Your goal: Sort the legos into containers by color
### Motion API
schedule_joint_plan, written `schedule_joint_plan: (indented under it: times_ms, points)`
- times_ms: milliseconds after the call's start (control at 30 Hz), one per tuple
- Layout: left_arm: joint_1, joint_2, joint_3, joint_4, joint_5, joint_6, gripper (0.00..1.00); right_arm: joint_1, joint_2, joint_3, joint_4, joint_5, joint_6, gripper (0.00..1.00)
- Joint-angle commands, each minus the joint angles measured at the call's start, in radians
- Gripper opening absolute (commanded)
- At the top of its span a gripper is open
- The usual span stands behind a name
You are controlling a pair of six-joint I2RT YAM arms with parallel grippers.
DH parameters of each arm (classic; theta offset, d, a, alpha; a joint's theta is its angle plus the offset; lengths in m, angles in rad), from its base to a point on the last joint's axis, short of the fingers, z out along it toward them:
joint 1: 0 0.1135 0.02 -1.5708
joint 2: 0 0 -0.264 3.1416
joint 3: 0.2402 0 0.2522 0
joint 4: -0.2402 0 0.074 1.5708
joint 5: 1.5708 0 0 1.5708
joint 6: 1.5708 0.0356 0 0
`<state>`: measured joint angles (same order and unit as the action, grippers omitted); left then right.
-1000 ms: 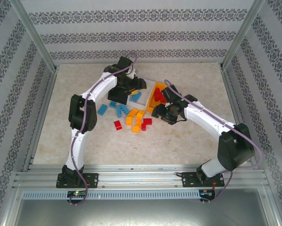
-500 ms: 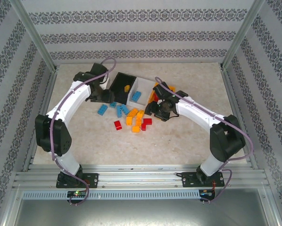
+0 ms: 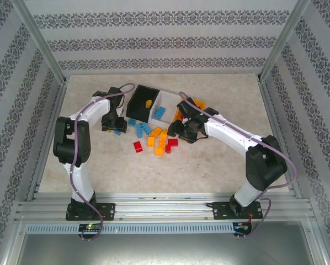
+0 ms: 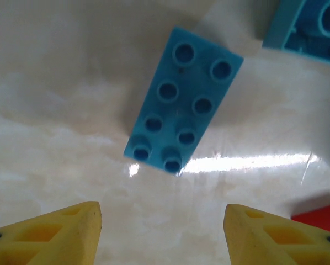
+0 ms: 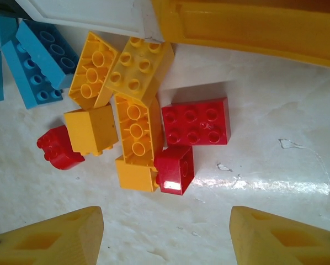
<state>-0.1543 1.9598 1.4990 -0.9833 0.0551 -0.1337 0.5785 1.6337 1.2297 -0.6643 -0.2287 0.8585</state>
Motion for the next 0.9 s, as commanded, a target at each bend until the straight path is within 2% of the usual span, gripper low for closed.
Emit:
schedule_joint_plan:
  times_ms: [0,667,867]
  points:
    - [0.029,0.038,0.041,0.020,0.025,0.016,0.61,0.000,-0.044,-0.021,-0.020,0.022,-0.003,0.62]
    - [0.044,0.155,0.068,0.052,0.091,-0.006,0.60,-0.004,-0.045,-0.001,-0.031,0.028,0.008,0.62]
    - [0.044,0.151,0.059,0.054,0.095,-0.015,0.51,0.000,-0.049,-0.005,-0.031,0.032,0.015,0.62]
